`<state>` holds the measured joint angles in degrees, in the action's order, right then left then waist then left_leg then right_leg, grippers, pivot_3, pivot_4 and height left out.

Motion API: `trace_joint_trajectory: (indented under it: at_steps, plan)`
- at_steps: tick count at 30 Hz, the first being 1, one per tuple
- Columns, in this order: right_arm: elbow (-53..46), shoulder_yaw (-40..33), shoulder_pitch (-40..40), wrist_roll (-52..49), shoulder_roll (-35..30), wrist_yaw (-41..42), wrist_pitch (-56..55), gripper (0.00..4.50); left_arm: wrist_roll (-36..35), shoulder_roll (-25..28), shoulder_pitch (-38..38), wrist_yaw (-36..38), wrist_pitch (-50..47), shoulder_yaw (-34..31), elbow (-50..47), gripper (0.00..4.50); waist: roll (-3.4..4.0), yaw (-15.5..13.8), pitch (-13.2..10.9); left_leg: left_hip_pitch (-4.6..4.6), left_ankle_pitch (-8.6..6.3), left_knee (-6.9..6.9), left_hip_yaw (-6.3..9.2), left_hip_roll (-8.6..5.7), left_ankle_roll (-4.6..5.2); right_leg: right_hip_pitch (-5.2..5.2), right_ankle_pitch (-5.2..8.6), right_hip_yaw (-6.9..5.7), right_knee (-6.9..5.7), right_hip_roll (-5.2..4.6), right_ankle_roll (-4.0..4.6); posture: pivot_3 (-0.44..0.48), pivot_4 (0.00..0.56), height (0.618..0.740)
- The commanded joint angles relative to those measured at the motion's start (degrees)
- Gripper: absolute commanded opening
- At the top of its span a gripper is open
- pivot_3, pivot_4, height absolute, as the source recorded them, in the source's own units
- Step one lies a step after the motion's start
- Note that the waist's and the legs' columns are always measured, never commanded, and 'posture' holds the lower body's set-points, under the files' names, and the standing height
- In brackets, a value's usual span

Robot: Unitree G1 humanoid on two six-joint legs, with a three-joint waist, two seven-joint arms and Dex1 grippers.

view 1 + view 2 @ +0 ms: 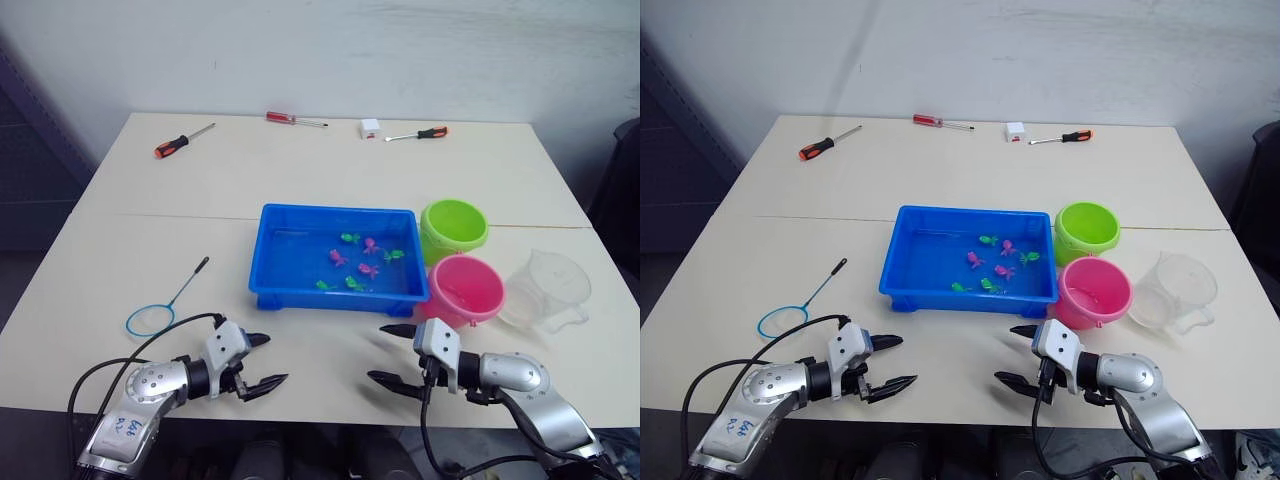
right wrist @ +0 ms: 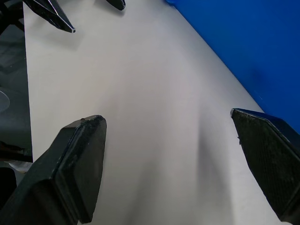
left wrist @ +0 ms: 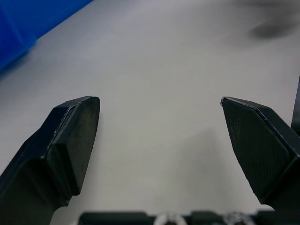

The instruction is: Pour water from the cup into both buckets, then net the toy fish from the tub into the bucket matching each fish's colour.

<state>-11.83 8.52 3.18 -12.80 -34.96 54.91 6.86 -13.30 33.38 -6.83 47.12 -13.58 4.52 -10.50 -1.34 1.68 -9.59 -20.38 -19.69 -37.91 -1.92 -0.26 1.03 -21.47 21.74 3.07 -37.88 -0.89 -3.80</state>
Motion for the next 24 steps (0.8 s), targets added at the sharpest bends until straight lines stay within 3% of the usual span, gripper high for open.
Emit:
trace_joint_trajectory:
  at_steps: [1,9,13,16,20,24]
  plan:
    - [-3.29,-1.30,0.36,-1.27,-0.51,-0.57,1.09,4.50,-1.66,-0.22,-0.43,1.06,-0.10,0.04,-2.57,4.47,0.00,0.00,0.00,0.00,0.00,0.00,0.00,0.00,0.00,0.00,0.00,0.00,0.00,0.00,0.00,0.000,0.150,0.740]
    - [-11.62,-7.32,8.28,-5.48,0.49,-6.06,6.31,4.50,-8.43,-1.73,4.83,3.46,-8.54,1.24,-7.47,4.47,0.00,-0.35,0.00,-0.03,0.00,-0.01,0.01,0.00,0.00,0.00,0.00,0.00,0.01,0.00,0.00,0.000,0.150,0.740]
    - [-19.49,-17.21,17.07,-13.27,2.76,-11.54,11.48,4.50,-18.45,-3.21,12.33,4.43,-18.14,-0.13,-11.74,4.47,0.01,-0.19,0.00,-0.06,0.01,-0.01,0.03,0.00,-0.01,0.00,0.00,-0.03,0.00,0.00,0.00,0.000,0.150,0.740]
    - [-24.72,-28.73,24.53,-21.83,7.09,-17.87,14.60,4.50,-26.85,-4.23,20.01,4.43,-25.65,-1.48,-13.91,4.47,0.00,-0.29,0.01,-0.12,0.02,-0.03,0.08,0.00,-0.04,0.02,0.00,-0.07,-0.02,0.02,-0.01,0.000,0.150,0.740]
    - [-26.66,-38.77,30.61,-26.31,11.40,-24.25,15.86,4.50,-29.96,-3.03,26.06,5.93,-28.78,-1.29,-14.44,4.47,0.06,0.25,0.04,-0.04,0.12,-0.04,0.04,0.00,-0.26,0.06,0.00,-0.04,-0.04,0.07,-0.03,0.000,0.150,0.740]
    - [-24.57,-42.61,30.12,-25.38,13.20,-29.81,16.26,4.50,-29.81,-3.02,30.07,7.01,-28.89,-0.49,-13.06,4.47,0.08,0.27,0.05,0.01,0.26,-0.01,0.02,0.01,-0.50,0.06,0.00,0.02,-0.08,0.11,-0.03,0.000,0.150,0.740]
